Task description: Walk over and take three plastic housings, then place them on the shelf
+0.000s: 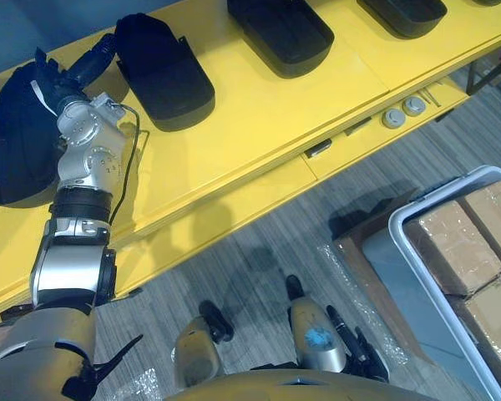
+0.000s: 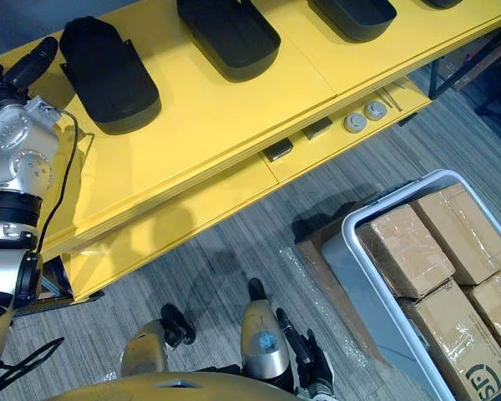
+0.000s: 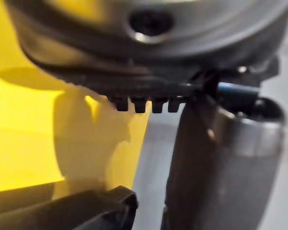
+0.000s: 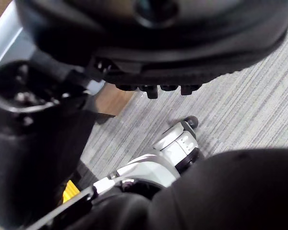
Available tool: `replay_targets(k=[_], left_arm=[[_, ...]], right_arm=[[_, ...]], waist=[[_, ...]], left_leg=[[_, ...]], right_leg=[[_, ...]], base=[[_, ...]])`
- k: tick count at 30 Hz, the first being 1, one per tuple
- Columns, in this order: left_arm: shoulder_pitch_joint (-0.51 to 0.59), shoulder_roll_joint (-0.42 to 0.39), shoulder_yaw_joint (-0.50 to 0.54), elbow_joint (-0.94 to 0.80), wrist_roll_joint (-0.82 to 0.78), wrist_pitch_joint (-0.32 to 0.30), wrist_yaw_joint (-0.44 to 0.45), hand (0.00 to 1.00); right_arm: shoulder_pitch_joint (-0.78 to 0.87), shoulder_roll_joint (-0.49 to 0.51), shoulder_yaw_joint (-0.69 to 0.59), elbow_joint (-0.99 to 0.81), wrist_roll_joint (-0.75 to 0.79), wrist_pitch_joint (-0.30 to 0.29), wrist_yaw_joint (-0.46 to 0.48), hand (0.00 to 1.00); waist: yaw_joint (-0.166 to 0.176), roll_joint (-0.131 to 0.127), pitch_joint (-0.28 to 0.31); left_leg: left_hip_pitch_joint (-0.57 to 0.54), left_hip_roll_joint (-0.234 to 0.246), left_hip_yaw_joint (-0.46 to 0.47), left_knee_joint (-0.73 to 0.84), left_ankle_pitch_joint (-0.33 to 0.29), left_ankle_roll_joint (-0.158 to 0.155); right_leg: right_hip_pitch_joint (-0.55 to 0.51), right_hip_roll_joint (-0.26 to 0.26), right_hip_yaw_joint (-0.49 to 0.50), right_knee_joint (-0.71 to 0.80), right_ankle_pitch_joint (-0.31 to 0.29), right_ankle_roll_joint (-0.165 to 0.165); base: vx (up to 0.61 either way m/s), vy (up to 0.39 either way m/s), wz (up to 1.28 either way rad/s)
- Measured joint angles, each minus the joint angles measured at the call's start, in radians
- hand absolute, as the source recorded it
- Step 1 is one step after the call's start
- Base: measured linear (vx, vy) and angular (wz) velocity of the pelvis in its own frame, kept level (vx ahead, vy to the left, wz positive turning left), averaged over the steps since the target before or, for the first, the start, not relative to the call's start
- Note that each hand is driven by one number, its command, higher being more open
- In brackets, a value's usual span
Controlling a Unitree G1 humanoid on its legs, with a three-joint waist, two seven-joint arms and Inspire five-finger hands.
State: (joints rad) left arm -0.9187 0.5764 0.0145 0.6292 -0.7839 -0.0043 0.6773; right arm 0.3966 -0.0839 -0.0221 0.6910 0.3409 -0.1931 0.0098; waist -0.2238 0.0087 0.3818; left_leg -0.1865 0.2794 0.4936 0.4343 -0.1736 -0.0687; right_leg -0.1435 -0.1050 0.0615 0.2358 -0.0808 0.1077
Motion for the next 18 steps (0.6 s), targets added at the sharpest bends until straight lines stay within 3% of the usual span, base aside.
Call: replay_targets(k=[18], left_arm=[[-0.057, -0.028, 0.023, 0.008, 0.002, -0.067, 0.009, 1.0]], right_arm=[[0.019, 0.0, 0.032, -0.027, 0.001, -0.04, -0.017, 1.0]], waist=[[0.004, -0.011, 0.007]], left_leg=[[0.0, 0.021, 0.026, 0.029, -0.02, -0.001]], right_leg=[[-0.025, 0.009, 0.016, 0.038, -0.013, 0.001]], base=[[0.0, 0.005, -0.03]])
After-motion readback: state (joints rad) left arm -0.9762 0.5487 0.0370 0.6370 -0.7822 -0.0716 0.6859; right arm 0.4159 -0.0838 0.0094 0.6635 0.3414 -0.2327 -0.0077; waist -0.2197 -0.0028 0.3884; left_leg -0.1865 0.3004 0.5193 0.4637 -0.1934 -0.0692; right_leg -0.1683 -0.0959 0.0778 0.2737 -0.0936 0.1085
